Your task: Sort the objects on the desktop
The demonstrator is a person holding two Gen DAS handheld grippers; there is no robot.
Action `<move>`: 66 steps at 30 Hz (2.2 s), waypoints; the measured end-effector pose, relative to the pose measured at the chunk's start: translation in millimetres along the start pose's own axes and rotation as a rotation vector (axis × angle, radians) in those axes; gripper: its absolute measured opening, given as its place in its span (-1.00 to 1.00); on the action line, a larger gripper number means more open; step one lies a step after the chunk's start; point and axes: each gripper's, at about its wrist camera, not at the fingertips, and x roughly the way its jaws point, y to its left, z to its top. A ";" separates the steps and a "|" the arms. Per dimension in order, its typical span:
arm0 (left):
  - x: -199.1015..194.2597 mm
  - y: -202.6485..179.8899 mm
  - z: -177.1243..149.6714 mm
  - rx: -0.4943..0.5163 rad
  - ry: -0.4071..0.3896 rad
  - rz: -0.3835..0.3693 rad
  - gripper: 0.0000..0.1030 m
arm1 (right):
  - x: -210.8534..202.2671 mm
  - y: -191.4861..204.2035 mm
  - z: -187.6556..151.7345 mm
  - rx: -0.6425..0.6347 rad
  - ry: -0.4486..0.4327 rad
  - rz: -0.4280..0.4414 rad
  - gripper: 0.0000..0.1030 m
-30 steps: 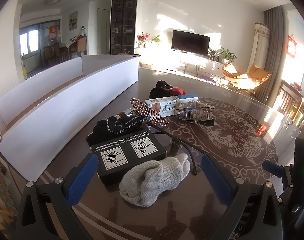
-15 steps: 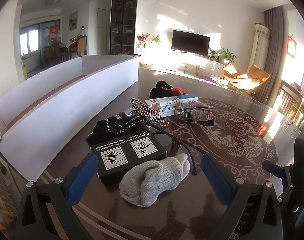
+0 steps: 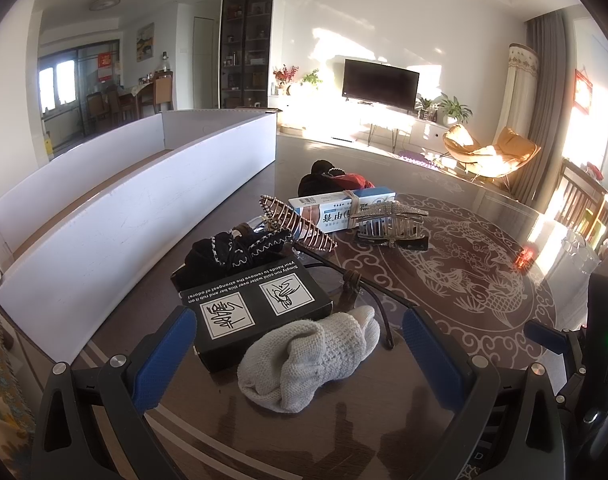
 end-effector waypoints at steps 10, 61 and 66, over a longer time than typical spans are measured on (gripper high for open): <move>0.0 0.0 0.0 0.001 0.000 -0.001 1.00 | 0.0 -0.1 0.0 0.000 0.000 0.000 1.00; -31.4 22.8 -3.5 -0.013 -0.109 -0.009 1.00 | 7.1 1.1 -0.7 -0.021 0.055 -0.034 1.00; -33.5 19.1 -3.7 -0.004 -0.116 -0.018 1.00 | 7.8 2.6 -0.9 -0.029 0.058 -0.042 1.00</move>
